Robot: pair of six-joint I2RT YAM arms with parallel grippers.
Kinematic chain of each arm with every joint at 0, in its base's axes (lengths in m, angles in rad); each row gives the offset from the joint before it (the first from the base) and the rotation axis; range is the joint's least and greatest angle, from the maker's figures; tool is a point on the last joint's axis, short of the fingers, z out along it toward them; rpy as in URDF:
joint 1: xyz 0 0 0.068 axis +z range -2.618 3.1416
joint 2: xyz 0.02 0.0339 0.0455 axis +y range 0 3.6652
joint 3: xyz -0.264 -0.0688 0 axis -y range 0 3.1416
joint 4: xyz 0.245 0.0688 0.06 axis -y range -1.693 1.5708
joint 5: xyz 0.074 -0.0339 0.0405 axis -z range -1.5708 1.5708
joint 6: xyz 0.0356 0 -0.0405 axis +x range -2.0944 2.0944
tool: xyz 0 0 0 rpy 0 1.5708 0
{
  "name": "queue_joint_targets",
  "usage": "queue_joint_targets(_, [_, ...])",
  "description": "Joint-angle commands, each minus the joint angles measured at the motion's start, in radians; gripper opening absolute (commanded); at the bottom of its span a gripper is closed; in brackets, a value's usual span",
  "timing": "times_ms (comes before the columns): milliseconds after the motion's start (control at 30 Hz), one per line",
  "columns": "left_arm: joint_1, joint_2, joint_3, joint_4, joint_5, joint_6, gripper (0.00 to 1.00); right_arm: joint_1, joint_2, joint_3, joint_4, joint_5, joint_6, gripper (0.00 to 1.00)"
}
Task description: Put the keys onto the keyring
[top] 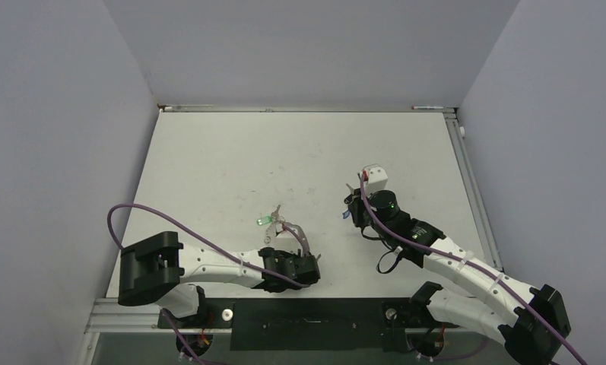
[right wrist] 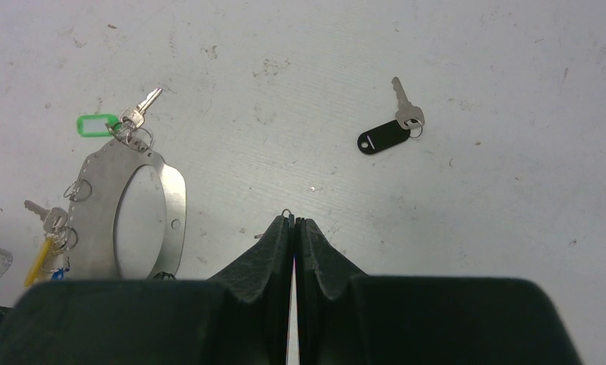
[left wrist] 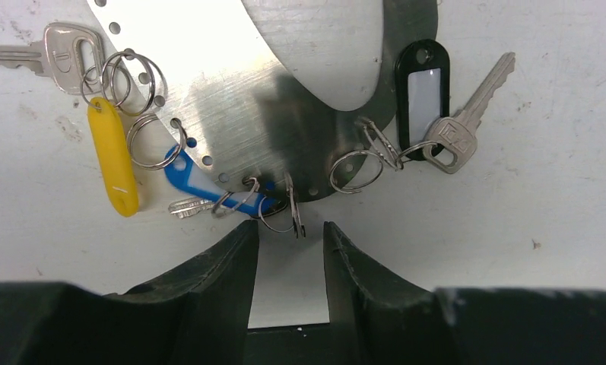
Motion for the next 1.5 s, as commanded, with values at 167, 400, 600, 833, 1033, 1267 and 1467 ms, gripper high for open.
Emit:
queue_joint_targets(167, [0.006,0.002,-0.018,0.079,-0.082,0.002,0.32,-0.005,-0.003,0.003,0.017,0.001,-0.008,0.05])
queue_joint_targets(400, [0.002,0.01,-0.011,0.108,-0.103,0.061,0.27,-0.005,-0.002,0.002,0.016,-0.002,-0.01,0.05])
queue_joint_targets(600, [-0.032,0.019,0.012,0.073,-0.137,0.07,0.28,-0.004,-0.004,0.004,0.013,-0.004,-0.009,0.05])
queue_joint_targets(833, [-0.106,0.057,0.126,-0.146,-0.208,0.021,0.38,-0.004,-0.004,0.005,0.011,-0.01,-0.009,0.05])
queue_joint_targets(1033, [-0.161,0.081,0.178,-0.196,-0.278,0.05,0.58,-0.003,-0.002,0.005,0.015,-0.013,-0.01,0.05])
queue_joint_targets(1267, [-0.126,0.045,0.086,-0.042,-0.287,0.146,0.6,-0.002,-0.009,0.003,0.008,-0.017,-0.008,0.05])
queue_joint_targets(1467, [-0.094,-0.024,-0.017,0.176,-0.233,0.27,0.59,-0.003,-0.008,0.005,0.004,-0.017,-0.008,0.05])
